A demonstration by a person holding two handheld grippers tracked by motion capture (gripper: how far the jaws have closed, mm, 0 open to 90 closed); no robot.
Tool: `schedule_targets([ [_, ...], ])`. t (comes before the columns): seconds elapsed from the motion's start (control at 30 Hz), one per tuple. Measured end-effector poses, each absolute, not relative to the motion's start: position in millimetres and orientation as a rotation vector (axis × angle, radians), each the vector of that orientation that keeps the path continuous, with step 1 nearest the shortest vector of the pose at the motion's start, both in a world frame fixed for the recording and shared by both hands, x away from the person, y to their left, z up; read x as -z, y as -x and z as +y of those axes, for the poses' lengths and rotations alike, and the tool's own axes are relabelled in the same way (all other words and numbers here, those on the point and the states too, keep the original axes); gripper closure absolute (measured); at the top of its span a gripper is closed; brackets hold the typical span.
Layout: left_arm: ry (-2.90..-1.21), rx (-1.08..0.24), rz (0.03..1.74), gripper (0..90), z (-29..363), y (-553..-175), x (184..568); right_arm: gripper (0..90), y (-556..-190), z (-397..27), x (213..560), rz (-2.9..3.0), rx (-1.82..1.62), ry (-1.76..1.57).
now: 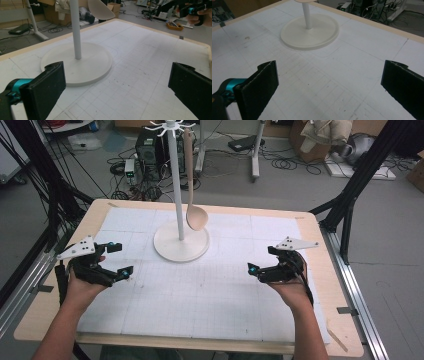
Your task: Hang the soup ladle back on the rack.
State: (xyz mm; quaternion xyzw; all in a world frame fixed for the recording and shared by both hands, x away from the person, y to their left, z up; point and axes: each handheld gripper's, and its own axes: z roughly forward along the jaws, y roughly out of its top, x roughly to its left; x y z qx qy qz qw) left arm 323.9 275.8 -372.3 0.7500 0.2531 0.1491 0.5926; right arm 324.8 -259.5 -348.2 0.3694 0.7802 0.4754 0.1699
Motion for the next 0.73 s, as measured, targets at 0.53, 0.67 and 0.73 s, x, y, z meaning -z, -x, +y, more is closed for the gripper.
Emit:
schedule_targets([
  [0.53,-1.750,-0.353,0.583,1.7,275.1,-322.3,371.5,0.5,-324.7,-257.4,347.1,2.222,-1.341,-1.052],
  [0.67,-1.747,-0.351,0.581,1.7,273.3,-321.4,371.7,0.5,-321.5,-256.8,345.5,2.220,-1.334,-1.048],
  [0.73,-1.746,-0.346,0.578,1.7,272.8,-321.1,371.8,0.5,-319.2,-255.8,345.6,2.224,-1.326,-1.051],
])
